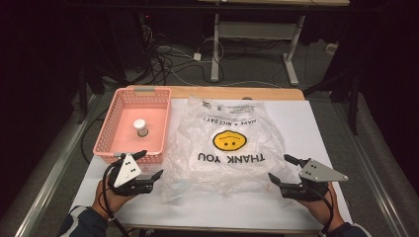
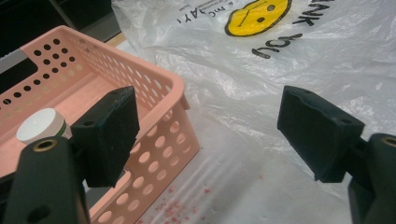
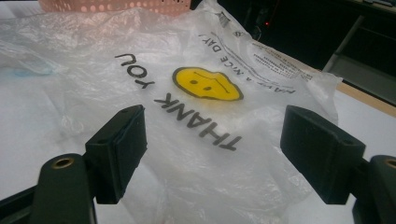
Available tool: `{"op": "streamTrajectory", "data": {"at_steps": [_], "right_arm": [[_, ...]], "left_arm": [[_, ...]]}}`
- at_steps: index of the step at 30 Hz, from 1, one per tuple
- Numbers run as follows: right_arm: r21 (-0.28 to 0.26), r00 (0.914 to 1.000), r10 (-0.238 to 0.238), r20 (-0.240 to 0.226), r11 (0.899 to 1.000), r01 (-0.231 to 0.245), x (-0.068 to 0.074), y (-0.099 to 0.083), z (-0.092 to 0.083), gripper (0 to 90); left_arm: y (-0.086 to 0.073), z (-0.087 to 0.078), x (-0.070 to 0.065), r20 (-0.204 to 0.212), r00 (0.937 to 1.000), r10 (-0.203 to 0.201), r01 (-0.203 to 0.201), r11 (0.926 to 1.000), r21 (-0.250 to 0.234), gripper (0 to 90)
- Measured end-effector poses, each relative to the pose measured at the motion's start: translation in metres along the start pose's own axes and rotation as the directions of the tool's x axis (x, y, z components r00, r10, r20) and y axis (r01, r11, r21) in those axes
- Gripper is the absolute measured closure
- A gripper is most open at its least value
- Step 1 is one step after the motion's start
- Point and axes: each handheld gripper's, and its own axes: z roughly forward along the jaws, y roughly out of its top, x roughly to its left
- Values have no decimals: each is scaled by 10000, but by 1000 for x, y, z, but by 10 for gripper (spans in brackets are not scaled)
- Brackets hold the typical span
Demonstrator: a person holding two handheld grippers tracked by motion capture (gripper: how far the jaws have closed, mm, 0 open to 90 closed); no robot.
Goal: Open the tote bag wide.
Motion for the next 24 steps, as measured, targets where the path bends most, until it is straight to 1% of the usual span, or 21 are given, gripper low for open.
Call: {"op": "streamTrajectory", "data": {"at_steps": [3, 5, 7, 11, 14, 15, 17, 19, 20, 21, 22, 23, 24], "right_arm": [[12, 10000, 64, 11, 10000, -64, -1, 0, 1, 230], [30, 9999, 124, 21, 9999, -124, -2, -1, 1, 229], [142, 9998, 146, 121, 9998, -148, -4, -2, 3, 226], [41, 9994, 227, 269, 9997, -228, -11, 1, 5, 234], [114, 9984, 170, 534, 9998, -177, -18, 4, 8, 244], [161, 9980, 197, 606, 9997, -208, -21, 6, 9, 244], [189, 9965, 357, 756, 9991, -373, -31, 10, 12, 246], [191, 9945, 522, 912, 9983, -542, -43, 16, 16, 267], [277, 9932, 567, 1021, 9978, -598, -49, 21, 19, 271], [277, 9932, 567, 1021, 9978, -598, -49, 21, 19, 271], [387, 9910, 579, 1208, 9973, -630, -56, 26, 24, 284], [499, 9889, 591, 1362, 9965, -664, -70, 34, 37, 321], [699, 9880, 553, 1444, 9954, -659, -78, 39, 46, 326]], "left_arm": [[-1, -1, -1, -21, 9999, 138, -138, 9999, 97, 202], [-1, -2, -2, -6, 9999, 100, -100, 9999, 54, 204], [0, -2, -2, 7, 9999, 112, -112, 9999, 29, 205], [-1, 0, -2, 38, 9999, 124, -125, 9998, 141, 204], [-3, -1, -2, -11, 10000, 63, -62, 9998, 215, 202], [-3, -2, -2, -27, 10000, 40, -40, 9998, 204, 202], [-3, -2, -2, -59, 9999, 117, -115, 9996, 252, 202], [-3, -1, -2, -43, 9999, 134, -132, 9995, 277, 202], [-3, 0, -1, -13, 9999, 132, -132, 9994, 313, 202], [-3, 0, -1, -13, 9999, 132, -132, 9994, 313, 202], [-3, 1, -1, 7, 9999, 102, -102, 9994, 325, 202], [-3, 1, -2, 21, 10000, 85, -86, 9994, 338, 202], [-3, 2, -2, 21, 9999, 128, -129, 9992, 375, 203]]}}
